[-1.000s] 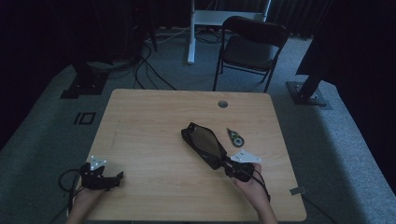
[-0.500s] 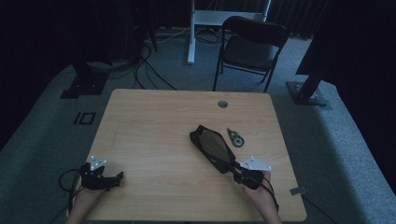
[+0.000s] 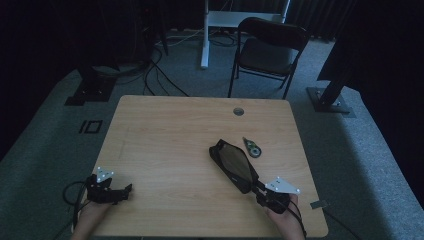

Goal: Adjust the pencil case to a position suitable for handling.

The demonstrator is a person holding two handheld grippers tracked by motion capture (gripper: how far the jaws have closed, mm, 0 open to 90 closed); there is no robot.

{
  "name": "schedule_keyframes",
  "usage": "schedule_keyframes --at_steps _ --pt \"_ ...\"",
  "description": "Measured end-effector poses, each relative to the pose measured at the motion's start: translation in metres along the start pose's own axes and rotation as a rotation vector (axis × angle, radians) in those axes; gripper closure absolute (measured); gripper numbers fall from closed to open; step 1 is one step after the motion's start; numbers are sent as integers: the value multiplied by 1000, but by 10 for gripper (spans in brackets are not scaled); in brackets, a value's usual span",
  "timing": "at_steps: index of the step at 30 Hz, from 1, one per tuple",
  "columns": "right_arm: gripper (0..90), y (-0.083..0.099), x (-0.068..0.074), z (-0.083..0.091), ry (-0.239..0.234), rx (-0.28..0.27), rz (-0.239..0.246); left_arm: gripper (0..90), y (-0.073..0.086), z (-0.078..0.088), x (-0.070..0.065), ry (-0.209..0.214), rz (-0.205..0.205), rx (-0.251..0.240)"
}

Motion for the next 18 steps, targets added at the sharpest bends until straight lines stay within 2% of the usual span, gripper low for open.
schedule_keyframes --at_steps 4,12,14,18 --pt "725 4 3 4 -6 -2 3 1 0 0 0 0 0 0" --pt "724 8 6 16 12 -6 7 1 0 0 0 0 0 -1" --pt "665 10 9 17 -10 4 -1 1 0 0 0 0 0 0" --pt "568 4 5 20 -3 -24 -10 1 0 0 0 0 0 0"
Point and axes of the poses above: each handheld gripper's, and its own axes: z roughly backward along the jaws, y roughly out of its underside, x roughly to its left, the point moved 10 cm from there along -z, roughly forward along the jaws, and after that the axes turned 4 degrees about z, right-handed, at the moved point
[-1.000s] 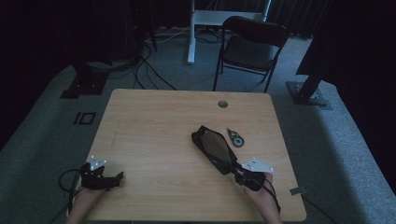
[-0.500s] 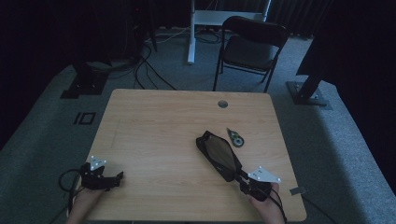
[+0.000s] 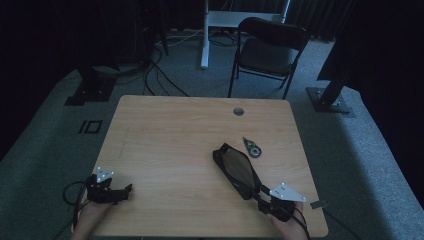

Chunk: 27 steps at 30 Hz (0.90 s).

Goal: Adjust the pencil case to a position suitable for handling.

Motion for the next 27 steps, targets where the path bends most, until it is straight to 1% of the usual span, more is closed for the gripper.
schedule_keyframes --at_steps 1,6,9,13,15,19,27 --pt "553 -3 -1 1 -2 -9 -10 2 0 0 0 0 0 0" --pt "498 -19 -5 7 -20 -53 -16 1 0 0 0 0 0 0" --pt "464 -27 -11 7 -15 -63 -13 1 0 0 0 0 0 0" --pt "450 -38 -21 7 2 -84 -22 1 0 0 0 0 0 0" --pt "439 -42 -24 7 1 -92 -25 2 0 0 0 0 0 0" --pt "423 -47 -32 4 0 -97 -37 1 0 0 0 0 0 0" --pt "408 -46 -51 -7 20 -69 -56 1 0 0 0 0 0 0"
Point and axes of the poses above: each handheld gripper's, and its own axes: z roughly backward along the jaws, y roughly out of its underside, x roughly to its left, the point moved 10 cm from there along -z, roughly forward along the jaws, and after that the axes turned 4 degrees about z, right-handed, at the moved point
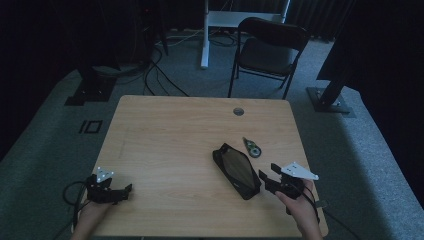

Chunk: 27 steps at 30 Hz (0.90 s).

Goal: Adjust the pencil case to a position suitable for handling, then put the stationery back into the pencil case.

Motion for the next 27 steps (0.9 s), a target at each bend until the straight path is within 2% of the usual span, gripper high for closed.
schedule_keyframes --at_steps 13,20,27 --pt "324 5 -26 -27 31 36 0 2 0 0 0 0 0 0" --pt "307 6 -39 -46 56 59 -15 1 0 0 0 0 0 0" --pt "283 4 -43 -63 49 84 1 1 0 0 0 0 2 -2"
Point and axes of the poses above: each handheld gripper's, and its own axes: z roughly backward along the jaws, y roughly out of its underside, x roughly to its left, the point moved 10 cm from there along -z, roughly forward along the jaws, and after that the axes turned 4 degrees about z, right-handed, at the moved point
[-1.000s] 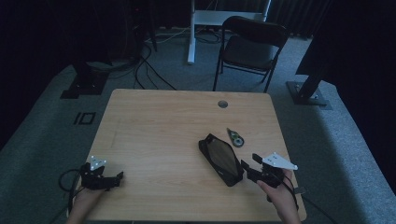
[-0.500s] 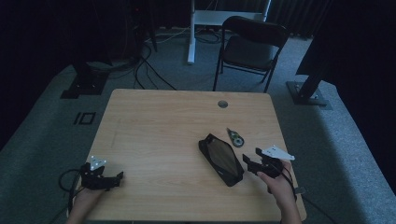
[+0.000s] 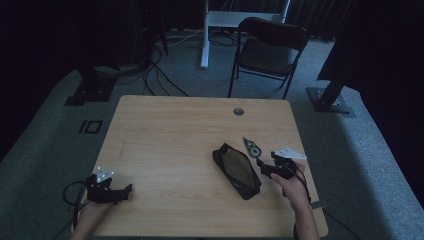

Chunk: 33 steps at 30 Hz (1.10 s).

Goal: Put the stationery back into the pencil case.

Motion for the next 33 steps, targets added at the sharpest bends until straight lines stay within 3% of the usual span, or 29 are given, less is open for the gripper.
schedule_keyframes --at_steps 15,29,33 --pt "268 -1 -1 -28 -4 57 19 1 0 0 0 0 0 1" --pt "269 -15 0 -54 -14 104 87 1 0 0 0 0 0 2" --pt "275 -15 -4 -61 -5 116 82 1 0 0 0 0 0 1"
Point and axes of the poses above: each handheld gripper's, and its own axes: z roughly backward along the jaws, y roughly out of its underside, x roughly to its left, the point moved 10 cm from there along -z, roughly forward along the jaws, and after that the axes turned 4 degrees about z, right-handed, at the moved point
